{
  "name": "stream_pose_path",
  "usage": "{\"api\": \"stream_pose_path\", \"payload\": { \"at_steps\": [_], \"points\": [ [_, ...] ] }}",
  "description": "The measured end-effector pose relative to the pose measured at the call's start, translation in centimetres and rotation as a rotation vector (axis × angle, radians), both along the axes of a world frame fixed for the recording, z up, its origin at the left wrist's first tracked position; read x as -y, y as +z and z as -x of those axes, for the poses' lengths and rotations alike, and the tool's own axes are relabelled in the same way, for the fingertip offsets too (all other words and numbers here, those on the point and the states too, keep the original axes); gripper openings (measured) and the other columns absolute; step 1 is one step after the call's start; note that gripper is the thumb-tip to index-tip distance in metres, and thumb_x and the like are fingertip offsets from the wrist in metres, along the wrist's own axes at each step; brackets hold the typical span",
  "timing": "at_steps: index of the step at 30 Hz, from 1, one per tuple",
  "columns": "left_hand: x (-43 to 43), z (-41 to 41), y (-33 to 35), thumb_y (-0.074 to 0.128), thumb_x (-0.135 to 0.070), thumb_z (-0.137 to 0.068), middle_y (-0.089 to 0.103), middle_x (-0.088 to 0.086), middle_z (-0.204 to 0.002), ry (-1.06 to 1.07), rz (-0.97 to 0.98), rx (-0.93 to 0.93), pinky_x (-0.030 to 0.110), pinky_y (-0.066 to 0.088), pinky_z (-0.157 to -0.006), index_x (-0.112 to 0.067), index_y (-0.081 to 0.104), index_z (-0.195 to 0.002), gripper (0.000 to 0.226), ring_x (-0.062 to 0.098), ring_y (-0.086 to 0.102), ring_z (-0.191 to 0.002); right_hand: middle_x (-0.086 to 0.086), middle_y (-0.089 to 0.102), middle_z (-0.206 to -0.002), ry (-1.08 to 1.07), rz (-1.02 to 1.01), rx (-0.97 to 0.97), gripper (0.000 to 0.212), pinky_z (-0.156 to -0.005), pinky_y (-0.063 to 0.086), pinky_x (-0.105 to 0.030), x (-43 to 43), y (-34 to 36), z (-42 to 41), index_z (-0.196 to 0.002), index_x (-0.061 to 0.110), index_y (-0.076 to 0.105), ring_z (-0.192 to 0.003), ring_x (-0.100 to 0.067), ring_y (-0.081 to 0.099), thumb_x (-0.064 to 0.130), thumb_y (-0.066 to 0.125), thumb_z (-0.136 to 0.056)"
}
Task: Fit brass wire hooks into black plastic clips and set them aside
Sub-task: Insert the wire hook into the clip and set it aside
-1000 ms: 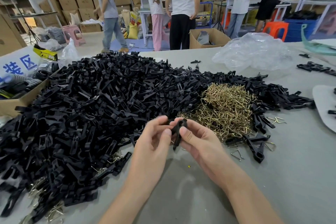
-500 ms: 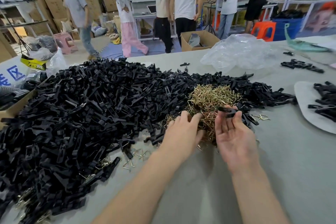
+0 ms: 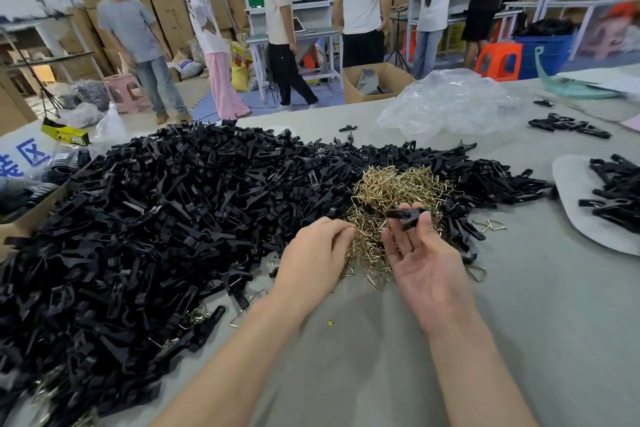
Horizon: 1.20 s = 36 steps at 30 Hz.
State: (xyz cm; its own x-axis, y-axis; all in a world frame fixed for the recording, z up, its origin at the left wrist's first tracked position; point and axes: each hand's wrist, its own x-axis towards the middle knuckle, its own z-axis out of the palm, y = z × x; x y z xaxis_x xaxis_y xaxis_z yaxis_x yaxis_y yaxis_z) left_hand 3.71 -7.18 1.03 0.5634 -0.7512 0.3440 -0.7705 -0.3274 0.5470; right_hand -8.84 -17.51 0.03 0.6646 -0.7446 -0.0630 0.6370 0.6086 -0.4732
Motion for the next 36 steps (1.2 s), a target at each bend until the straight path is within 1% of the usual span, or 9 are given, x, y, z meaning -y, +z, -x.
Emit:
{"api": "stream_pose_path", "payload": {
  "at_steps": [4, 6, 12, 17, 19, 21, 27, 32, 36],
  "points": [
    [-0.3, -0.1, 0.6, 0.055, -0.029, -0.101, 0.068, -0.009, -0.083, 0.011, 0.215, -0.270, 0.017, 0.043, -0.063, -0.030, 0.074, -0.106, 0.019, 0.002, 0.057, -0.067, -0.006, 0.076, -0.102, 0.046, 0.060, -0.073, 0.022, -0.087, 0.061, -0.036, -0.6, 0.3, -0.4, -0.103, 0.011, 0.070, -0.089, -0.017, 0.074, 0.019, 0.065, -0.083],
    [-0.4, 0.1, 0.7, 0.058, -0.024, -0.099, 0.071, -0.007, -0.079, -0.033, 0.268, -0.429, 0.022, 0.044, -0.057, -0.035, 0.070, -0.112, 0.021, 0.005, 0.053, -0.059, -0.008, 0.076, -0.103, 0.099, 0.078, -0.103, 0.027, -0.093, 0.058, -0.039, -1.0, 0.4, -0.7, -0.107, 0.009, 0.069, -0.089, -0.018, 0.073, 0.018, 0.066, -0.082],
    [-1.0, 0.9, -0.1, 0.059, -0.023, -0.099, 0.067, -0.017, -0.082, 0.006, 0.225, -0.310, 0.009, 0.041, -0.066, -0.033, 0.066, -0.119, 0.023, -0.005, 0.059, -0.070, -0.012, 0.074, -0.101, 0.187, 0.091, -0.107, 0.026, -0.096, 0.057, -0.042, -1.7, 0.7, -0.8, -0.108, 0.005, 0.067, -0.087, -0.021, 0.073, 0.015, 0.065, -0.084],
    [-1.9, 1.2, 0.8, 0.059, -0.023, -0.099, 0.069, -0.016, -0.079, 0.060, 0.266, -0.336, 0.011, 0.043, -0.068, -0.033, 0.068, -0.100, 0.014, -0.005, 0.061, -0.072, -0.012, 0.075, -0.100, 0.163, 0.056, -0.095, 0.023, -0.091, 0.058, -0.043, -1.4, 0.5, -0.7, -0.104, 0.008, 0.071, -0.087, -0.022, 0.075, 0.016, 0.066, -0.083],
    [-2.4, 1.5, 1.4, 0.062, -0.023, -0.097, 0.073, -0.013, -0.083, 0.077, 0.340, -0.461, 0.016, 0.050, -0.073, -0.029, 0.070, -0.096, 0.010, 0.000, 0.067, -0.079, -0.013, 0.075, -0.103, 0.151, 0.041, -0.088, 0.021, -0.087, 0.060, -0.044, -1.5, 0.4, -0.7, -0.101, 0.008, 0.074, -0.089, -0.023, 0.074, 0.016, 0.066, -0.083],
    [-3.1, 2.1, 1.6, 0.066, -0.023, -0.094, 0.074, -0.011, -0.081, 0.075, 0.428, -0.651, 0.017, 0.052, -0.069, -0.024, 0.074, -0.092, 0.008, 0.003, 0.066, -0.074, -0.014, 0.075, -0.107, 0.151, 0.019, -0.080, 0.020, -0.082, 0.062, -0.042, -1.7, 0.5, -0.8, -0.097, 0.009, 0.079, -0.092, -0.024, 0.075, 0.016, 0.067, -0.082],
    [-4.1, 4.6, 1.3, 0.071, -0.019, -0.077, 0.067, 0.006, -0.072, -0.088, 0.725, -1.397, 0.021, 0.053, -0.057, -0.013, 0.078, -0.078, 0.009, 0.011, 0.062, -0.060, -0.013, 0.074, -0.105, 0.232, 0.004, -0.047, 0.025, -0.078, 0.061, -0.036, -2.5, 0.7, -1.2, -0.106, 0.009, 0.077, -0.093, -0.023, 0.073, 0.015, 0.064, -0.086],
    [-4.1, 5.2, 1.1, 0.072, -0.018, -0.074, 0.071, 0.009, -0.074, -0.082, 0.734, -1.527, 0.020, 0.056, -0.056, -0.012, 0.076, -0.071, 0.007, 0.011, 0.066, -0.059, -0.018, 0.071, -0.109, 0.350, 0.122, -0.084, 0.034, -0.081, 0.062, -0.036, -3.4, 0.6, -1.6, -0.125, 0.012, 0.068, -0.090, -0.024, 0.071, 0.017, 0.057, -0.093],
    [-4.2, 4.9, 1.0, 0.072, -0.019, -0.073, 0.070, 0.010, -0.072, -0.054, 0.727, -1.540, 0.020, 0.055, -0.055, -0.012, 0.071, -0.067, 0.009, 0.010, 0.065, -0.058, -0.018, 0.071, -0.109, 0.371, 0.129, -0.101, 0.030, -0.080, 0.062, -0.037, -3.6, 0.6, -1.9, -0.115, 0.016, 0.075, -0.089, -0.026, 0.071, 0.019, 0.055, -0.093]
  ]
}}
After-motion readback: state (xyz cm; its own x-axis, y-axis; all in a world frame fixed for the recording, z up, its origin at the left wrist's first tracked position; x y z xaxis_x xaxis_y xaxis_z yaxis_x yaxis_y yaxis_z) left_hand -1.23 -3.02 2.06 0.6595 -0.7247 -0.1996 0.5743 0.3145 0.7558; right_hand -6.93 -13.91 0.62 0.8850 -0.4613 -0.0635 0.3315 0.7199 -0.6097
